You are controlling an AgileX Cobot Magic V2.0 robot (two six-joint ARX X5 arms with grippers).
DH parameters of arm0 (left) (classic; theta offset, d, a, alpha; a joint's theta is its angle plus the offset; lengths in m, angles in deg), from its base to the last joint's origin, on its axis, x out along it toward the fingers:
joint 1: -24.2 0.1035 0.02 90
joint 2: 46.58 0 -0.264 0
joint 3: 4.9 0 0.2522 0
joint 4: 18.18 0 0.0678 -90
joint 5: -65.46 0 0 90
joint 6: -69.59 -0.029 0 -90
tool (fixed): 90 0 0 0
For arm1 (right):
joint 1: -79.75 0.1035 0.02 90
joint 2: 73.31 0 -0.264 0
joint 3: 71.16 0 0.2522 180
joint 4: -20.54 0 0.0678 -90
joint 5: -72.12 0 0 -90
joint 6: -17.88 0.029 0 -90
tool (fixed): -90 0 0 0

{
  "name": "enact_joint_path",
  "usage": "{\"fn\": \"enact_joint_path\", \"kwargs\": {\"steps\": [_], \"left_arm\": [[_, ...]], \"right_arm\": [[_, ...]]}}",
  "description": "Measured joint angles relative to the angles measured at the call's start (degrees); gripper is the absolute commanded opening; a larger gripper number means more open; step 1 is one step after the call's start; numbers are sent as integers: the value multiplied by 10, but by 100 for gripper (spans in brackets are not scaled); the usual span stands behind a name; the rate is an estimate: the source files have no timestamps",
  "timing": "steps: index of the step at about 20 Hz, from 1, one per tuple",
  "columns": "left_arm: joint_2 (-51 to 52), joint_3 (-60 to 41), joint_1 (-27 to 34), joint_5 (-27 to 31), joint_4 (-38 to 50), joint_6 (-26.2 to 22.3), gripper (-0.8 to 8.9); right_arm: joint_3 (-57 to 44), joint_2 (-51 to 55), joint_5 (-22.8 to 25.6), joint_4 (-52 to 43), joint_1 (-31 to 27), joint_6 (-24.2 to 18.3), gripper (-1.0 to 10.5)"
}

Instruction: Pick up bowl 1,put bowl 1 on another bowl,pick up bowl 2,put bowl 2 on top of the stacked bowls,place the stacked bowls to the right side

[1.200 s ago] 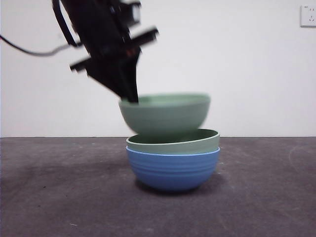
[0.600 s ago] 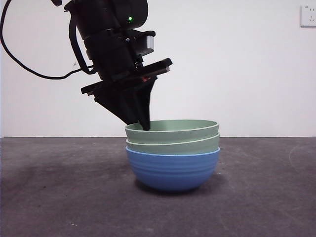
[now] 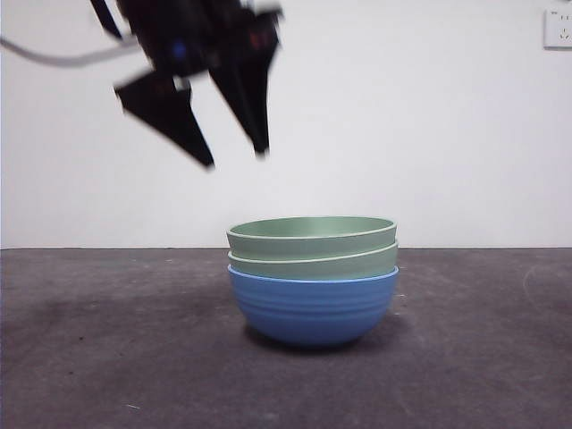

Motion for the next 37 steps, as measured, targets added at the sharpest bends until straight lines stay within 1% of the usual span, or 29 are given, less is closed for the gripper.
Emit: {"fn": "enact_joint_path", "kwargs": {"steps": [3, 9, 12, 15, 18, 21, 22, 25, 28, 31, 32, 37], "left_arm": [[62, 38, 0, 0, -49, 0, 355], [165, 116, 0, 0, -149, -7, 355], [203, 133, 0, 0, -169, -7, 355], [225, 136, 0, 0, -175, -7, 354], [229, 136, 0, 0, -189, -7, 355], [228, 136, 0, 0, -200, -11, 355], [228, 136, 0, 0, -200, -12, 355], [228, 136, 0, 0, -200, -12, 354], [228, 136, 0, 0, -200, -12, 355], [228, 136, 0, 0, -200, -12, 354], [228, 136, 0, 0, -200, -12, 354], [228, 136, 0, 0, -201, -12, 354]], "right_arm": [[0, -62, -2, -36, 0, 7, 450], [0, -212, -2, -102, 0, 41, 450], [0, -287, -4, -120, 0, 60, 447], [0, -345, -21, -142, 0, 75, 445], [0, -388, -41, -164, 0, 94, 441], [0, -415, -56, -167, 1, 102, 436], [0, -420, -60, -170, 1, 104, 421], [0, -426, -62, -178, 1, 107, 241], [0, -426, -62, -180, 1, 107, 151], [0, -426, -60, -179, 0, 107, 14], [0, -426, -61, -180, 0, 109, -11], [1, -425, -63, -189, -1, 111, -11]]}}
